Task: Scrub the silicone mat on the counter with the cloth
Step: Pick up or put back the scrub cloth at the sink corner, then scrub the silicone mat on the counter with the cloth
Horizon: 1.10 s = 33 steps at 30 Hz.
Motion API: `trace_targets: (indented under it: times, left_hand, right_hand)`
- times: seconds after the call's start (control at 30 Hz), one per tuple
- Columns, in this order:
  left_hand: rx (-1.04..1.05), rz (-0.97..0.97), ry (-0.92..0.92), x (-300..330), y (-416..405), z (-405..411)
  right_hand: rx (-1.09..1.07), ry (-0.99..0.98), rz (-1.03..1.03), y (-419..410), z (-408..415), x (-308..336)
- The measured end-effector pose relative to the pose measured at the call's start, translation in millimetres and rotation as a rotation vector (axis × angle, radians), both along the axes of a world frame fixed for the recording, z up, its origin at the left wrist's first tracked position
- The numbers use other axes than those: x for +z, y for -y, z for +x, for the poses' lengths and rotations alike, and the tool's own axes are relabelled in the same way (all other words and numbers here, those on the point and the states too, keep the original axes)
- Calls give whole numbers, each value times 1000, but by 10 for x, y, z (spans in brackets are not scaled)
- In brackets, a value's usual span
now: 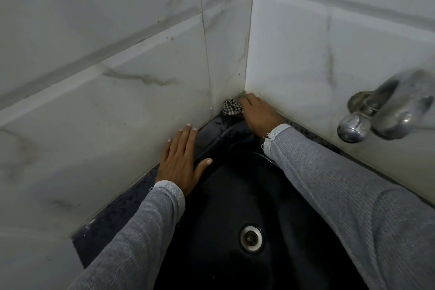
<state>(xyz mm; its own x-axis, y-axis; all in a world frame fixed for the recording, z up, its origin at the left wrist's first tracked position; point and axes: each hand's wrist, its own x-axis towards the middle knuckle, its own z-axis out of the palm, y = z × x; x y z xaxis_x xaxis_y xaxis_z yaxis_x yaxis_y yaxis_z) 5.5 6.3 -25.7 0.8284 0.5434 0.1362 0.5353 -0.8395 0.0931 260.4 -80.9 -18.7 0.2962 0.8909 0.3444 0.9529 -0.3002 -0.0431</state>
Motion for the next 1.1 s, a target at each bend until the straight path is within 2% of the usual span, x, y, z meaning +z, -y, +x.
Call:
trace_targets:
  times: [0.2, 0.43, 0.53, 0.57, 0.63, 0.8, 1.1]
  left_hand:
    - [-14, -61, 25, 161, 392, -88]
    - [-104, -123, 2, 412, 1119, -228]
    - [-149, -143, 15, 523, 1451, -275]
    - [-165, -147, 23, 554, 1567, -283]
    - [-197, -157, 35, 597, 1817, -286]
    - [-283, -207, 53, 609, 2530, -235]
    - [-508, -273, -4, 547, 4227, -260]
  right_hand:
    - [-155, -335, 127, 613, -410, 295]
    - [-517, -1306, 264, 1702, -1113, 386]
    - [-571, -1666, 361, 2174, -1356, 432]
    - [-551, -1717, 362, 2330, -1429, 431]
    - [-522, -1691, 312, 2638, -1559, 430]
    - [-591, -1286, 195, 3467, -1749, 459]
    - [-716, -965, 257, 5401, -2000, 469]
